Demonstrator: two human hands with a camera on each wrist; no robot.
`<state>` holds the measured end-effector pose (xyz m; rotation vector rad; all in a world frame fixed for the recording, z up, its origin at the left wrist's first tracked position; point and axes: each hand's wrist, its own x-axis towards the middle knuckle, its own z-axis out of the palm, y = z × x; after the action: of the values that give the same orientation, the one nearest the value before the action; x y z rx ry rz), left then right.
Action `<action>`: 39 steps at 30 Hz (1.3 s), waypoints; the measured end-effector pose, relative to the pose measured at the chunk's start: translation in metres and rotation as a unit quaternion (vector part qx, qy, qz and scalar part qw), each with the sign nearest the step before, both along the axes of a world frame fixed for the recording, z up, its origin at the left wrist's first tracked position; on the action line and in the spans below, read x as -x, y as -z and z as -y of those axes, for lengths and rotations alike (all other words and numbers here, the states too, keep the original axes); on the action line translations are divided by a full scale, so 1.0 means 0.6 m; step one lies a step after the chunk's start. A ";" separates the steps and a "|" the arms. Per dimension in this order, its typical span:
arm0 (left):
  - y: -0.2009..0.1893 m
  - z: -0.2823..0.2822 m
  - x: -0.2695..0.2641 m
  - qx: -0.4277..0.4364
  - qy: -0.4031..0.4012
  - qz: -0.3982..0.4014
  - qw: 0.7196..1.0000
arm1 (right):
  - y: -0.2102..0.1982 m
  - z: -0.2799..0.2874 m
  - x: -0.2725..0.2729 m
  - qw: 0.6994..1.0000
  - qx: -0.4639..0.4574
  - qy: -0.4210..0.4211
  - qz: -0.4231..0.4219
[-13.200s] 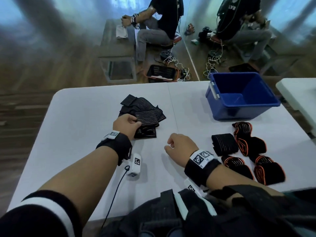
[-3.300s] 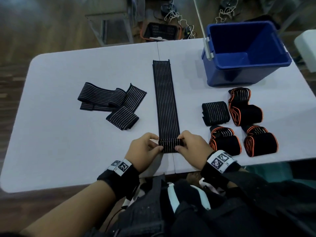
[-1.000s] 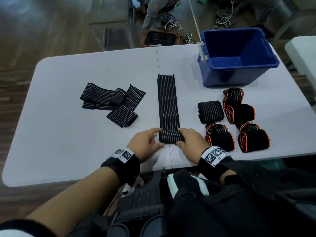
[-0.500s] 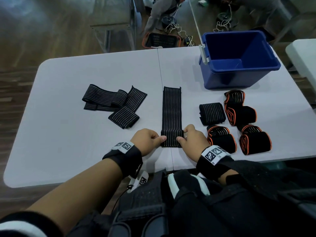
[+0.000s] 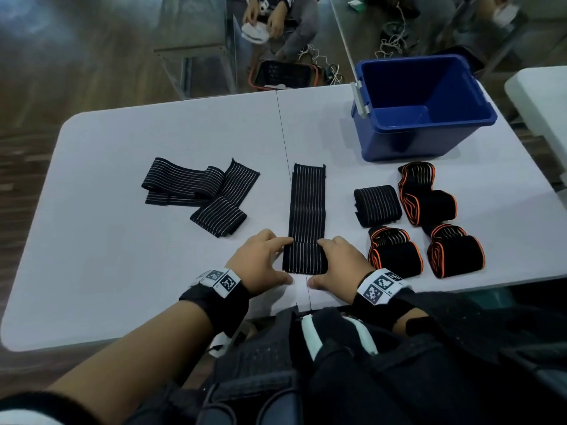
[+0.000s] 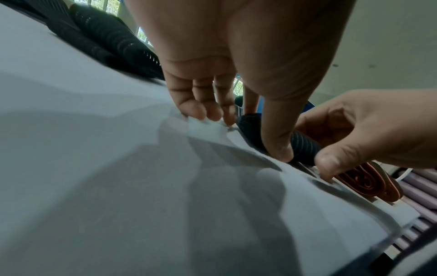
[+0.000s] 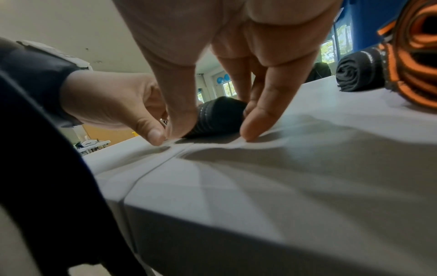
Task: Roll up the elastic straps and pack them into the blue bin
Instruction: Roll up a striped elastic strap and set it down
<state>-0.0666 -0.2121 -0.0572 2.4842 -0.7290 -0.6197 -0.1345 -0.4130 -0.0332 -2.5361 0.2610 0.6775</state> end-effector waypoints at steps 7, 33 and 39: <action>0.001 -0.001 0.004 0.054 0.024 0.016 0.998 | 0.003 0.005 0.006 0.999 -0.002 0.006 0.032; -0.009 0.027 -0.015 0.067 -0.131 -0.003 0.989 | 0.010 0.015 -0.022 0.990 -0.079 0.072 0.090; -0.018 0.019 -0.021 -0.022 -0.018 -0.013 1.000 | 0.013 0.022 -0.029 0.993 -0.078 0.057 0.072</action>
<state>-0.0542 -0.2232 -0.0462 2.5187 -0.6662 -0.6609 -0.1172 -0.4262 -0.0409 -2.3865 0.2875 0.4497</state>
